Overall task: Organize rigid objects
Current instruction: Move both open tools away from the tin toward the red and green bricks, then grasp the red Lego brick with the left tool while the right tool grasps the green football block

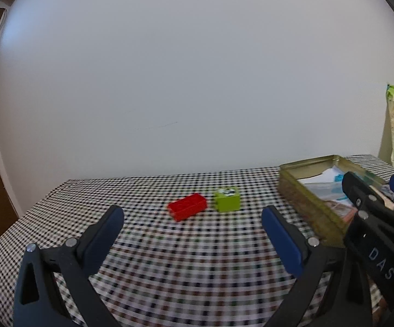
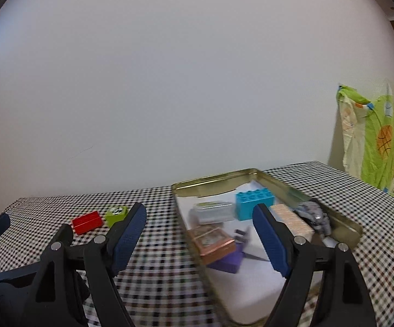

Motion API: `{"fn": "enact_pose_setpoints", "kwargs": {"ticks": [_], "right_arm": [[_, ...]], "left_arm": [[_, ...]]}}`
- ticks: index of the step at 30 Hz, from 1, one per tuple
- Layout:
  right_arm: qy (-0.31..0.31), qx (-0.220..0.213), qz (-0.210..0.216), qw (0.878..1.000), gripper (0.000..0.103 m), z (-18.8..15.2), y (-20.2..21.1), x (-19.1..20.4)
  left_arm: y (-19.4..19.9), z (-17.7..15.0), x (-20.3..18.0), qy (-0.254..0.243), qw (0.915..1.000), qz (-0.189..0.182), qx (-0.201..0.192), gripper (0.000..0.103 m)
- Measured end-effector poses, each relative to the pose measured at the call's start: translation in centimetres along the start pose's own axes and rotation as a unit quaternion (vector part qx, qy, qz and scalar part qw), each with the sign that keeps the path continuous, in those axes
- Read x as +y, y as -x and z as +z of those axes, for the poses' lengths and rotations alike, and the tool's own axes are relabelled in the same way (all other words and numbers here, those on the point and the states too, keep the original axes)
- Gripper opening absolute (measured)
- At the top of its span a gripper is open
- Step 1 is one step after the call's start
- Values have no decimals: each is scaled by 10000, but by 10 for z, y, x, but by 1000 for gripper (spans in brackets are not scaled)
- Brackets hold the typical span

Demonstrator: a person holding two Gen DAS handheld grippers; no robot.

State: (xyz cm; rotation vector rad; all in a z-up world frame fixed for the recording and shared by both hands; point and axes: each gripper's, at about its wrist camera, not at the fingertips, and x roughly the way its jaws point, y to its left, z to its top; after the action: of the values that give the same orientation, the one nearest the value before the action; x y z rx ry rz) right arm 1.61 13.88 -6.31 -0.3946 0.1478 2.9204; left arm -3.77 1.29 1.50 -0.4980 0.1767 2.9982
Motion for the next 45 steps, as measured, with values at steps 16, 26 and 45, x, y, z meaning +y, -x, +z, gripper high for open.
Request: {"fn": "enact_pose_setpoints", "kwargs": {"ticks": [16, 26, 45], "right_arm": [[82, 575, 504, 9970, 82, 10, -67, 47], [-15, 1591, 845, 9836, 82, 7, -121, 79], [580, 2937, 825, 9506, 32, -7, -187, 129]], "left_arm": [[-57, 3, 47, 286, 9969, 629, 379, 102], [-106, 8, 53, 99, 9913, 819, 1028, 101], [-155, 5, 69, 8, 9840, -223, 1766, 101]]}}
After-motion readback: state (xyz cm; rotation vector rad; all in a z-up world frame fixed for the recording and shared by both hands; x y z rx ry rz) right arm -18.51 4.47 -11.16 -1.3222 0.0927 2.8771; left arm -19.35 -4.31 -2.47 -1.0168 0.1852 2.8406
